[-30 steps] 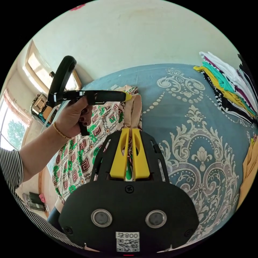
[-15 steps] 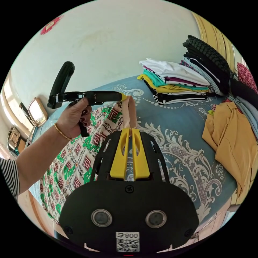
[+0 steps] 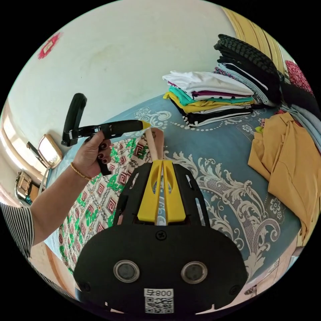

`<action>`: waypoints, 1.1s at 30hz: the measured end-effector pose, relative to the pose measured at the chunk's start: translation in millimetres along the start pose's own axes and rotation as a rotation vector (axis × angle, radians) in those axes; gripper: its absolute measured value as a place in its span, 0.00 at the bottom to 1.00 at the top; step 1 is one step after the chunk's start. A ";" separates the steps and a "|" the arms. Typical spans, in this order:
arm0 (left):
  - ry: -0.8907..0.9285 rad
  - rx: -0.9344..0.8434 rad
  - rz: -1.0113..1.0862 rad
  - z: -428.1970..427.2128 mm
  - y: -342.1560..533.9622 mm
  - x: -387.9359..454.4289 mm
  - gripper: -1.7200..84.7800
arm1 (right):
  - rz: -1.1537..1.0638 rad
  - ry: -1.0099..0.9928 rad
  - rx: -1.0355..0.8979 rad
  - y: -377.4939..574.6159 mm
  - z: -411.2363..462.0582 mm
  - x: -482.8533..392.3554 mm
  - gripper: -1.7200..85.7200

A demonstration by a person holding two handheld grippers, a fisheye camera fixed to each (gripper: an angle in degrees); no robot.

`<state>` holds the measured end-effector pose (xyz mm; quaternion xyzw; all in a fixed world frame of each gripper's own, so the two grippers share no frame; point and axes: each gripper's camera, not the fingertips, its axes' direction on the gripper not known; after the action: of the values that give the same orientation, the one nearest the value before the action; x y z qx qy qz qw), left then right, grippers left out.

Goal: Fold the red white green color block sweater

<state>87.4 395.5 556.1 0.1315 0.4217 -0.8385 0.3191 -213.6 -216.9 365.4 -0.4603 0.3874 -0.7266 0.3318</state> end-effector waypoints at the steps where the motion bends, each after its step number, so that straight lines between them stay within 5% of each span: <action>1: 0.013 0.023 -0.008 -3.8 5.7 -3.3 0.04 | -0.023 -0.047 0.013 -4.4 -5.4 -3.8 0.02; 7: 0.104 -0.081 -0.008 24.7 22.9 -14.1 0.04 | -0.125 -0.038 -0.166 -31.4 20.1 -30.0 0.02; 12: 0.037 -0.032 0.009 10.4 40.5 -10.4 0.04 | -0.112 -0.025 -0.190 -53.2 12.4 -30.1 0.02; 16: -0.059 -0.204 -0.005 34.5 65.5 -19.0 0.03 | -0.095 -0.043 -0.188 -72.1 2.8 -34.2 0.02; 21: -0.036 -0.013 -0.051 -21.5 108.5 -15.7 0.03 | -0.085 -0.037 -0.128 -96.4 -18.7 -45.9 0.02; 27: -0.092 0.137 -0.278 -114.3 264.1 -11.1 0.04 | -0.072 -0.058 -0.005 -127.1 -52.1 -64.4 0.02; 33: -0.485 0.212 -0.741 -241.3 468.2 -3.9 0.09 | -0.219 -0.186 0.037 -168.4 -70.1 -123.9 0.02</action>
<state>381.0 381.7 119.0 -0.1967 0.2650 -0.9412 0.0717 -255.6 -14.2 441.3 -0.5591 0.2888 -0.7197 0.2935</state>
